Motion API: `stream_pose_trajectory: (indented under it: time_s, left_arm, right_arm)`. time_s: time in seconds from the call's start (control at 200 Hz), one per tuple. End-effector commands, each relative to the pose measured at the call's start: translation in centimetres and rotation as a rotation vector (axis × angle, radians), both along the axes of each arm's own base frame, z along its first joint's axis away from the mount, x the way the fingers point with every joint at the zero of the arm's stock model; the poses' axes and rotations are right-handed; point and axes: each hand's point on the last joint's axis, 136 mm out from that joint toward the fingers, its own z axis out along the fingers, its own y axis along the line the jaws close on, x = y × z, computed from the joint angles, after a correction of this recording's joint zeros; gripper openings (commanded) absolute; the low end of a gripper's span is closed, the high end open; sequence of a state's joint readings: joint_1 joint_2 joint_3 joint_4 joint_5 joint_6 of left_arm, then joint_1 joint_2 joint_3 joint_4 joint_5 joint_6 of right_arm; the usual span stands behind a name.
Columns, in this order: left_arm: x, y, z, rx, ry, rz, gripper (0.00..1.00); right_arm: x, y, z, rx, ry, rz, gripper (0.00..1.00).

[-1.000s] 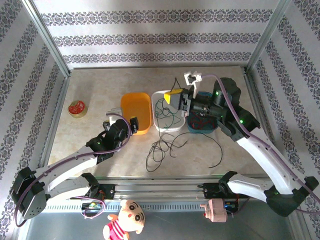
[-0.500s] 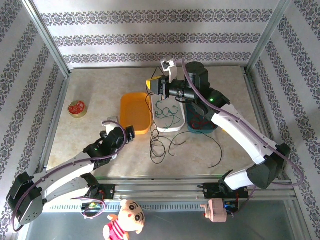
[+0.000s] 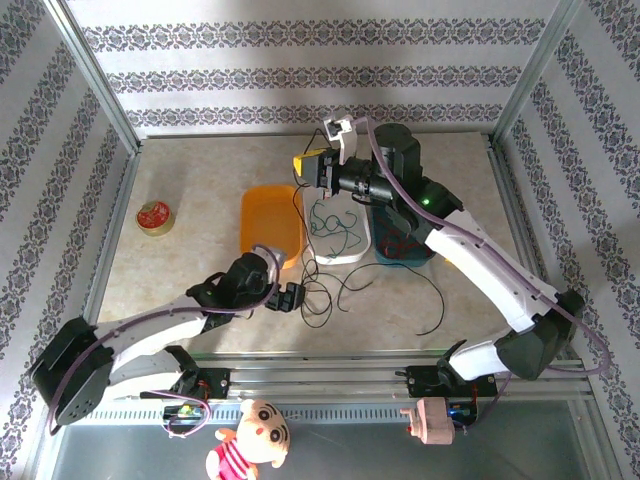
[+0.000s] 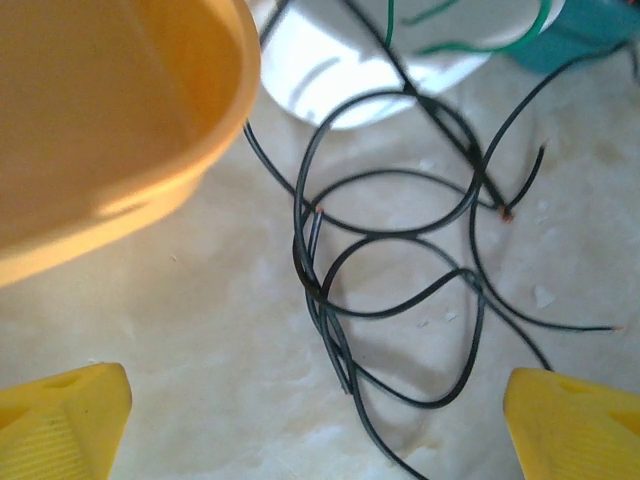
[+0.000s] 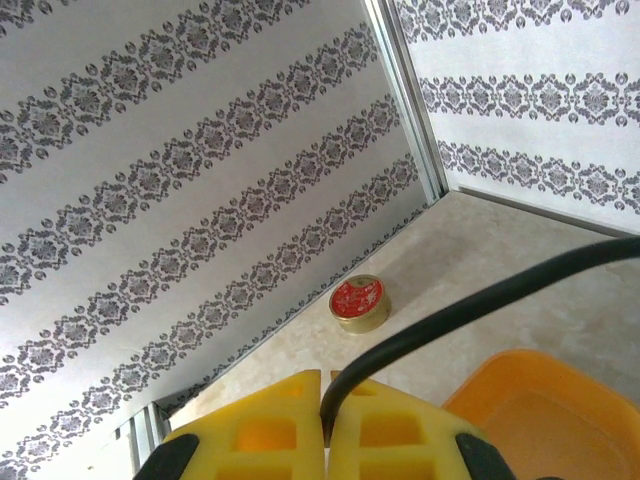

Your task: Untangle the cables

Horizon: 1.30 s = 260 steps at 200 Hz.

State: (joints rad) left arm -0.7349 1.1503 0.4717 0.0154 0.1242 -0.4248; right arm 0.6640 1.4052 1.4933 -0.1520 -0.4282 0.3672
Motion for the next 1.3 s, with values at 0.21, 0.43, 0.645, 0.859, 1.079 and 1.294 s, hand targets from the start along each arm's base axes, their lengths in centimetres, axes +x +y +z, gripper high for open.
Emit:
stream_pose_trajectory:
  time_s: [0.21, 0.43, 0.645, 0.859, 1.079, 1.294]
  left_arm:
    - [2.8, -3.7, -0.6, 0.018, -0.088, -0.059, 0.87]
    - [3.5, -3.9, -4.1, 0.15, -0.07, -0.033, 0.58]
    - [2.9, -1.9, -7.0, 0.321, -0.027, 0.029, 0.14]
    - [2.2, -1.0, -7.0, 0.326, -0.022, 0.068, 0.0]
    - [1.7, -0.4, -7.1, 0.327, -0.017, 0.079, 0.0]
    - [1.5, 0.5, -7.6, 0.368, -0.006, 0.092, 0.0]
  right_arm:
    - [-2.6, -2.4, 1.1, 0.039, -0.044, -0.048, 0.0]
    - [-3.5, -4.4, 1.5, 0.05, -0.067, -0.108, 0.0]
    - [-3.1, -8.7, 3.6, 0.046, -0.175, -0.318, 0.0]
    - [-2.0, -15.3, 4.7, 0.06, -0.255, -0.652, 0.0]
    - [-2.2, -18.6, 6.3, 0.071, -0.322, -0.785, 0.0]
    - [-1.9, -20.4, 8.5, 0.042, -0.392, -0.856, 0.0]
